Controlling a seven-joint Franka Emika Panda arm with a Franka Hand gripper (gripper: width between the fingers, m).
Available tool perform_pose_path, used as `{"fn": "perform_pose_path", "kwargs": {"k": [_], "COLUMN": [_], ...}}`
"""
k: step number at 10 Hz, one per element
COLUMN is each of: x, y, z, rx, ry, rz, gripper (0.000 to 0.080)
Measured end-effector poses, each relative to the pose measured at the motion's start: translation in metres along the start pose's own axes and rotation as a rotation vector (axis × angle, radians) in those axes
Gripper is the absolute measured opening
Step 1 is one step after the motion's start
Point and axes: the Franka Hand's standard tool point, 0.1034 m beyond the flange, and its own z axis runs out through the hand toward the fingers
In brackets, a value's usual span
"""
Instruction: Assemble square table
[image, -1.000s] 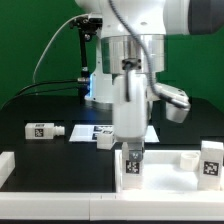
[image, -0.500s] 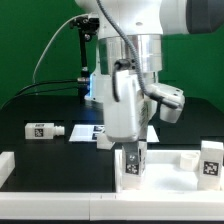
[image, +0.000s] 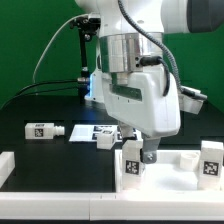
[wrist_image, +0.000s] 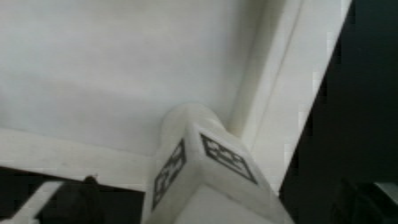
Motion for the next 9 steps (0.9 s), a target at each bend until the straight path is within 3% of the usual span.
{"fn": "perform_pose_path", "kwargs": {"k": [4,5,7,8,9], "x": [0.0073,0.0087,0.0084,0.0082,0.0081], "y": [0.0034,0.0039,0.0037,0.0036,0.0036], "z": [0.0010,0.0012,0.0012,0.0012,0.0013], "rx": [-0.022,-0.022,-0.021,-0.019,-0.018], "ry": [0.015,0.015,0.016,0.016,0.016], "rz": [-0.626,-0.601,-0.560,-0.508,-0.417], "gripper": [0.0649,0.0649,0.0396,0.0396,0.0284]}}
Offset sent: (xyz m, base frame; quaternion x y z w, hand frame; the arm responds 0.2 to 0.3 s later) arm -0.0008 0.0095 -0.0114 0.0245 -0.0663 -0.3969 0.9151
